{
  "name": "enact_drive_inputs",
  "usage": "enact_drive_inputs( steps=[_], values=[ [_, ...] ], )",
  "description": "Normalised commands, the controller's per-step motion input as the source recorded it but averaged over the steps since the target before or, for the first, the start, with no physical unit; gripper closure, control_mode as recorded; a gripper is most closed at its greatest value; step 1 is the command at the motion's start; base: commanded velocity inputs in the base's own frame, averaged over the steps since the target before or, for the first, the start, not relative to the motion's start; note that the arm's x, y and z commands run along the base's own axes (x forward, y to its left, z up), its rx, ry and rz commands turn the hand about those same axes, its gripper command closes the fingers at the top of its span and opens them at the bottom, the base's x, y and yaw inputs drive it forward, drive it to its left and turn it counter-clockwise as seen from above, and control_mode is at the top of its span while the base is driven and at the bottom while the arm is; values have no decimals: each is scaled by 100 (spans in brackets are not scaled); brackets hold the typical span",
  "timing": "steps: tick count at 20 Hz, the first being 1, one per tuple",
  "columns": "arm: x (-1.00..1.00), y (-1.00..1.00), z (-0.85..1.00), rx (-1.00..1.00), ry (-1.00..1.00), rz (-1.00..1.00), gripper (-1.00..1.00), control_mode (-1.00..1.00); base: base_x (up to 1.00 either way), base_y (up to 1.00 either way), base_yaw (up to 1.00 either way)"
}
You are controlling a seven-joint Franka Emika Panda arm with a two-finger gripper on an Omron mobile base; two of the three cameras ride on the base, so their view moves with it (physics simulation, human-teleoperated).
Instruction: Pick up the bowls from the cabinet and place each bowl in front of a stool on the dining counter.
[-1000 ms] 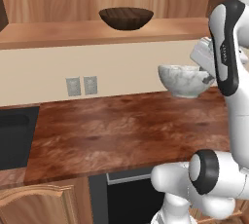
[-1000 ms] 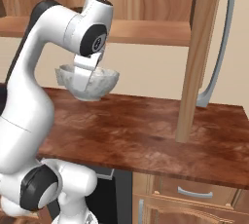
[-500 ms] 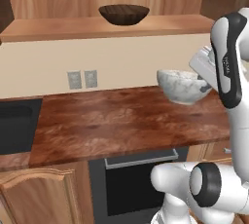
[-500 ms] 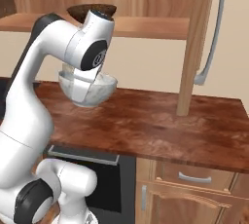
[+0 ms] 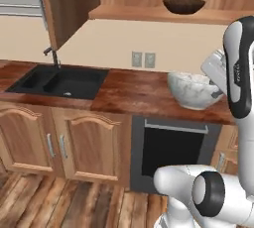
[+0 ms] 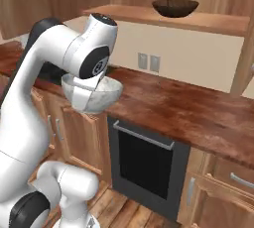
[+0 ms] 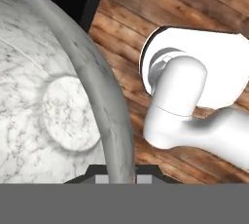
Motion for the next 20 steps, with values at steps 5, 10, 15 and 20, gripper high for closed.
enact_drive_inputs(
  steps=[5, 10, 15, 20],
  values=[
    [0, 0, 0, 0, 0, 0, 100, 100, -7, 0, 100],
    [0, 0, 0, 0, 0, 0, 100, 100, -9, 0, 100],
    [0, 0, 0, 0, 0, 0, 100, 100, -9, 0, 100],
    [0, 0, 0, 0, 0, 0, 100, 100, -9, 0, 100]
  ],
)
